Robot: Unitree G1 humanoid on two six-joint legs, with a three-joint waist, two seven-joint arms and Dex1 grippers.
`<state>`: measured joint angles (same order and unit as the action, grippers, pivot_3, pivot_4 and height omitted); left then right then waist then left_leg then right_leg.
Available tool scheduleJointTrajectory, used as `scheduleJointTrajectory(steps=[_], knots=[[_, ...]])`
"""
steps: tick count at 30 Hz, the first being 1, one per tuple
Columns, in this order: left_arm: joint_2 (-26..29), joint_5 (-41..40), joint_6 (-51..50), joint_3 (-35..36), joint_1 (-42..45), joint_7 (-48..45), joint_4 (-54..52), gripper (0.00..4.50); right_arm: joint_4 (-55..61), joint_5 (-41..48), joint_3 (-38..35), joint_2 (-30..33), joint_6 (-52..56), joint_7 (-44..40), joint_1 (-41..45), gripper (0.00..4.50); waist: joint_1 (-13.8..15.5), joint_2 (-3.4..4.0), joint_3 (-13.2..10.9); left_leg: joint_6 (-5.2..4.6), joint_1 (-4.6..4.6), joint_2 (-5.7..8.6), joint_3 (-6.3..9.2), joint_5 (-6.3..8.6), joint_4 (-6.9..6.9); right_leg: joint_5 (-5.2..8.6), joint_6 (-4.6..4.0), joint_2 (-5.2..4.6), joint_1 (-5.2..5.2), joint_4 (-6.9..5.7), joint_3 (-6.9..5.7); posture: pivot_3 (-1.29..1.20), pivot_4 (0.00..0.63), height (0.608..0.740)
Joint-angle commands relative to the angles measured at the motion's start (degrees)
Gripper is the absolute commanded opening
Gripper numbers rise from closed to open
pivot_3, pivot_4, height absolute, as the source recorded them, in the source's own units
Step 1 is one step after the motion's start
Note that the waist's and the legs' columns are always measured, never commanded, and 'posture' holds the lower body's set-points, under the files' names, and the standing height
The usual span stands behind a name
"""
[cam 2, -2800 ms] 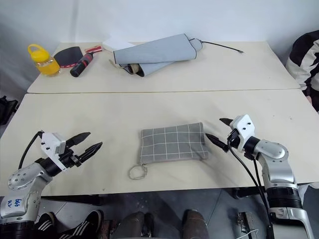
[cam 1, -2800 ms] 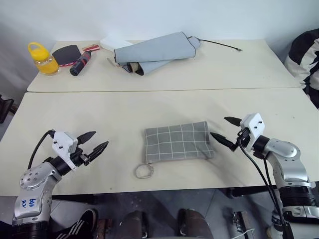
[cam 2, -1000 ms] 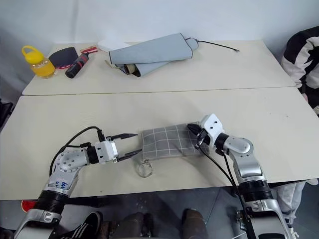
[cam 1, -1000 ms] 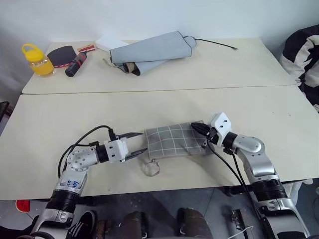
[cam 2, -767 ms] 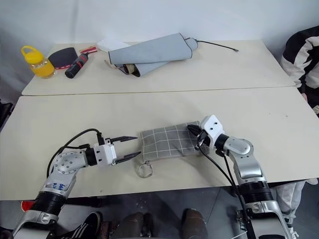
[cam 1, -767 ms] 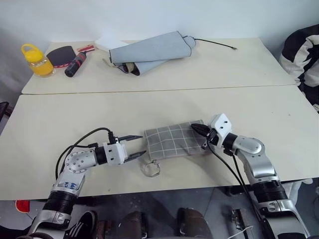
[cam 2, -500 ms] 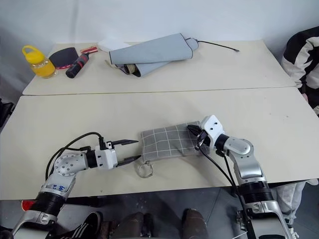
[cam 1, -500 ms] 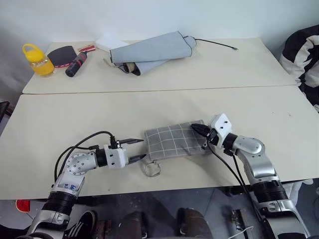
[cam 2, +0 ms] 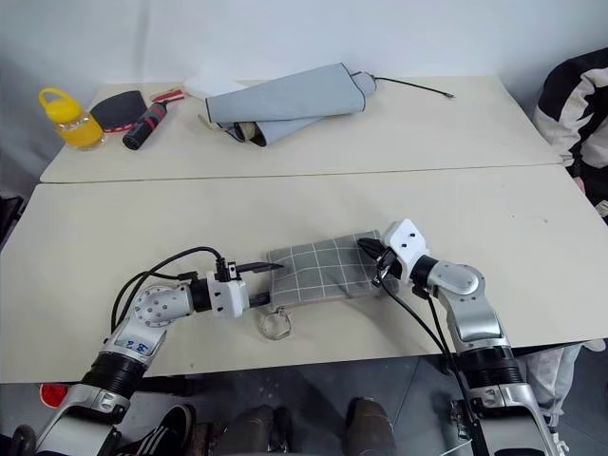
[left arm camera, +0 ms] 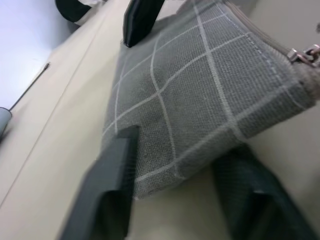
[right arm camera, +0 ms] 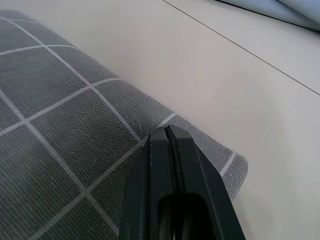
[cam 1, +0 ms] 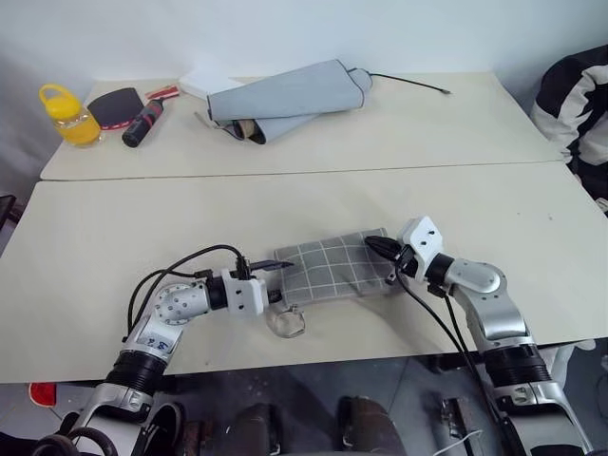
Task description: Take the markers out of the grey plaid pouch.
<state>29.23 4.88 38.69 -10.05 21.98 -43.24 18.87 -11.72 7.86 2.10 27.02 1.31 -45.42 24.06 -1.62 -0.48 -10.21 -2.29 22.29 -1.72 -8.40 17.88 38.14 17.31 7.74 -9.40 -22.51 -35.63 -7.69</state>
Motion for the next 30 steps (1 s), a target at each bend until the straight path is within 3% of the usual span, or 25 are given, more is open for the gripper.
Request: scheduleJointTrajectory(steps=[1,4,11,14,16,22,26,30], knots=[[1.1,-1.6,0.3,0.2,-1.0,-0.6,-0.8,0.84,1.8,0.5,-1.1,0.8,-0.2,0.2,-0.5,0.00,0.0,0.01,0.0,0.00,-0.01,0.00,0.00,0.00,0.00,0.00,0.00,0.00,0.00,0.00,0.00,0.00,0.150,0.740],[1.4,-1.5,0.9,0.1,-1.1,-0.3,-0.5,0.05,1.6,0.5,-1.0,0.8,-0.4,0.2,-0.3,0.00,0.0,0.02,0.0,0.00,-0.01,0.00,0.00,0.00,0.00,0.00,0.00,0.00,0.01,0.00,0.00,0.00,0.150,0.740],[0.7,-0.7,0.5,0.1,-0.4,1.5,-0.9,0.05,2.0,1.7,-1.6,0.4,0.4,0.2,1.2,0.00,0.0,0.02,0.0,0.00,-0.01,0.01,0.00,0.00,0.00,0.00,0.00,0.00,0.01,0.00,0.00,0.00,0.150,0.740],[0.9,2.1,0.8,0.6,0.2,4.3,-1.3,0.00,4.4,5.1,-2.9,0.0,2.7,-0.9,1.9,0.62,0.0,0.02,0.0,0.00,-0.01,0.00,0.00,0.00,0.01,0.00,0.00,0.00,0.01,0.00,0.00,0.00,0.150,0.740],[1.2,4.1,-0.8,1.0,0.4,6.2,-1.6,0.00,7.3,8.8,-3.9,-0.1,6.3,-1.5,2.2,1.27,0.1,0.02,0.0,-0.01,-0.01,0.01,0.00,-0.01,0.03,0.00,0.00,0.00,0.02,-0.01,0.01,0.00,0.150,0.740],[3.5,5.0,-5.9,2.9,-2.8,8.3,-6.9,0.00,27.9,28.6,-5.7,5.6,33.2,-5.3,-0.4,3.31,0.1,0.02,0.0,-0.04,0.00,-0.03,0.09,-0.02,0.04,0.00,0.00,-0.05,0.02,-0.02,0.01,0.00,0.150,0.740],[2.7,9.2,-11.8,3.6,-3.9,13.5,-10.1,0.00,37.5,40.2,-6.2,7.6,45.5,-3.0,-2.9,3.31,0.1,0.02,0.0,-0.02,0.01,-0.03,0.14,0.00,0.00,0.00,-0.01,-0.07,0.02,0.00,-0.03,0.00,0.150,0.740],[-0.9,12.1,-15.5,0.3,-3.6,15.3,-12.8,0.00,39.4,35.7,0.8,6.8,46.9,0.0,-8.3,3.31,0.7,0.01,0.0,-0.06,0.01,0.02,0.13,0.02,0.01,0.00,-0.02,-0.12,0.06,0.05,-0.03,0.00,0.150,0.740]])
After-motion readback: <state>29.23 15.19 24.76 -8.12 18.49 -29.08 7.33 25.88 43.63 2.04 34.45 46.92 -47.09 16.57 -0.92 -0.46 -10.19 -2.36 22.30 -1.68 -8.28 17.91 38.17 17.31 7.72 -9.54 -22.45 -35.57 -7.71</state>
